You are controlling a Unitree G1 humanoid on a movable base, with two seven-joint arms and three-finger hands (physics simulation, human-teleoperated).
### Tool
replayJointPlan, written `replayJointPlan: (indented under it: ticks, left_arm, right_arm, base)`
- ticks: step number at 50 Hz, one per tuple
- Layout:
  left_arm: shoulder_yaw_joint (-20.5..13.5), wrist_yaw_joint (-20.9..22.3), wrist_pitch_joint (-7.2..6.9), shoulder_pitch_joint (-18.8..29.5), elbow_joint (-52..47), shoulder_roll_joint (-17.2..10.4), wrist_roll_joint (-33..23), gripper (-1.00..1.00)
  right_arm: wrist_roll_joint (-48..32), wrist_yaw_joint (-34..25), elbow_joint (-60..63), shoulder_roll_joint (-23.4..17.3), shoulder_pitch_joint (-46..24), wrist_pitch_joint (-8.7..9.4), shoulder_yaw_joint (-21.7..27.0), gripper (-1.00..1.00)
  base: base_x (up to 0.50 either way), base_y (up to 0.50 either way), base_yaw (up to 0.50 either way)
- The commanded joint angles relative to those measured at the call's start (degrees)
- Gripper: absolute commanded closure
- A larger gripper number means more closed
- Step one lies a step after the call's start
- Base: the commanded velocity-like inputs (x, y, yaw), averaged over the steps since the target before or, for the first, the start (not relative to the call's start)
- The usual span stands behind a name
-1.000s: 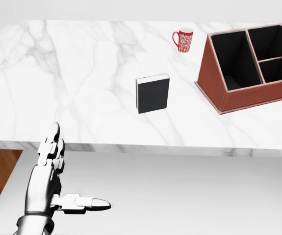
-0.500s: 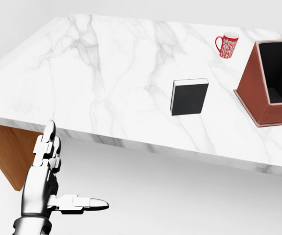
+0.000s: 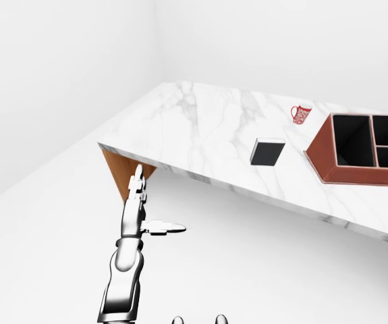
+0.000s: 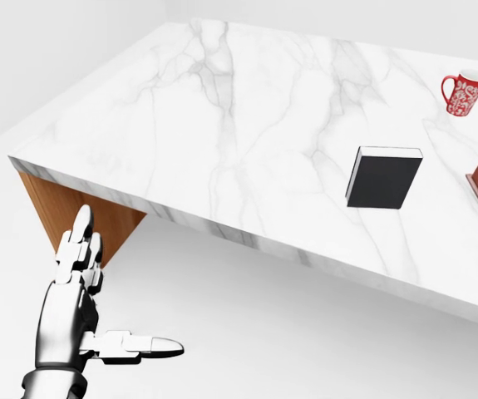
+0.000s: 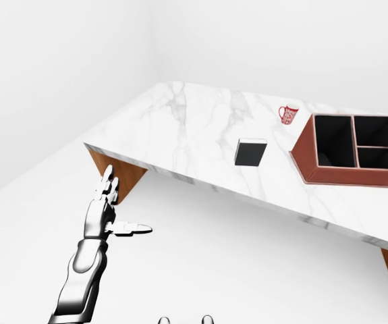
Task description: Pick up the book and place it in the left compartment of the caddy.
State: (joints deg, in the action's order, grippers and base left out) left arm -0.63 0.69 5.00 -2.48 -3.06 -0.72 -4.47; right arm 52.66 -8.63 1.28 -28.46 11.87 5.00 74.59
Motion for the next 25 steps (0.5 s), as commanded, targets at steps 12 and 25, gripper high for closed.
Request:
replayJointPlan:
  ticks: [12, 25]
  left_arm:
    - [0.0, -0.3, 0.00, 0.7, 1.9, 0.0, -0.4, -1.00]
    - [0.1, -0.3, 0.00, 0.6, 1.1, 0.1, -0.5, -1.00]
  right_arm:
    - [-1.0, 0.3, 0.2, 0.0, -0.1, 0.00, -0.2, -1.00]
    - [-1.8, 0.5, -0.5, -0.1, -0.4, 0.00, -0.8, -1.00]
  base:
    - [0.00, 0.00, 0.12]
    - [0.00, 0.00, 0.00]
